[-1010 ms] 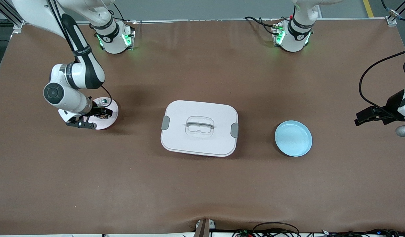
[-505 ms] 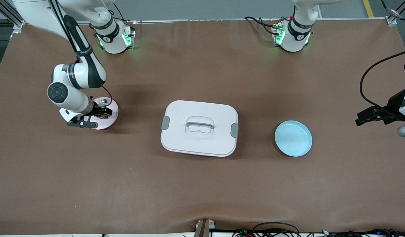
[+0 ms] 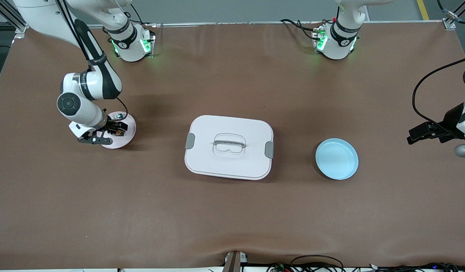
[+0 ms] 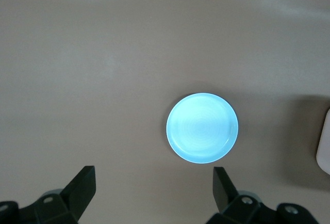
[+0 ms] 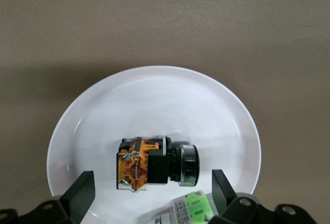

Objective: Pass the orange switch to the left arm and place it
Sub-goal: 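Lower the right gripper and close it on the orange switch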

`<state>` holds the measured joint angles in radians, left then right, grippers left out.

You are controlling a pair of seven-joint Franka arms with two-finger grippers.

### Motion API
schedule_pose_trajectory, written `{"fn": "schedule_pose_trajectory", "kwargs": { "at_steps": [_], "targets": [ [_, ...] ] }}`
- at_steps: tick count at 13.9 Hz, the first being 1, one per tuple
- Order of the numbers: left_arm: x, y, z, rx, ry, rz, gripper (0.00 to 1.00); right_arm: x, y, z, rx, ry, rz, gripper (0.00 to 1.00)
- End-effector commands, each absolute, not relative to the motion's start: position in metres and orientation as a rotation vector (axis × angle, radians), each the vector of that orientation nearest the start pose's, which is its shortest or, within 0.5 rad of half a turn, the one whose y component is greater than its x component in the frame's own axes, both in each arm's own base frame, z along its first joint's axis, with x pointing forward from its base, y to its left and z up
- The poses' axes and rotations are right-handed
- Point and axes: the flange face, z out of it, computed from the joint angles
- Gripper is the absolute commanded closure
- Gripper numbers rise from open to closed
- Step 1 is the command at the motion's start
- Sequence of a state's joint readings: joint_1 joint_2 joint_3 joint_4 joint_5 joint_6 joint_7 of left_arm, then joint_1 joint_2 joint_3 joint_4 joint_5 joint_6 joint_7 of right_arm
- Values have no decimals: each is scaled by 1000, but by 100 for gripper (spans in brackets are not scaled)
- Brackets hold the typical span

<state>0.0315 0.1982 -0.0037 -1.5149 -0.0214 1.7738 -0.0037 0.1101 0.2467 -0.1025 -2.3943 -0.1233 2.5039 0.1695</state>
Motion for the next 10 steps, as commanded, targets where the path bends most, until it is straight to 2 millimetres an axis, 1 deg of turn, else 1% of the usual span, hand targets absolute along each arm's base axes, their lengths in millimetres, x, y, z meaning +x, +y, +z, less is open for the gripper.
{"fn": "schedule_pose_trajectory", "kwargs": {
  "at_steps": [1,3,7,8,10],
  "targets": [
    [629,11,560,-3170,-42,-117,0,482,-3,196,-3246,80,183,0],
    [628,4,562,-3176,-24,-122,0,481,-3,191,-3245,80,175,0],
    [628,-11,562,-3288,-45,-123,0,482,-8,182,-3243,91,162,0],
    [628,-17,562,-3311,-39,-123,0,482,-9,182,-3243,94,162,0],
    [628,-37,564,-3338,0,-123,0,483,-9,181,-3243,96,159,0]
  ]
}}
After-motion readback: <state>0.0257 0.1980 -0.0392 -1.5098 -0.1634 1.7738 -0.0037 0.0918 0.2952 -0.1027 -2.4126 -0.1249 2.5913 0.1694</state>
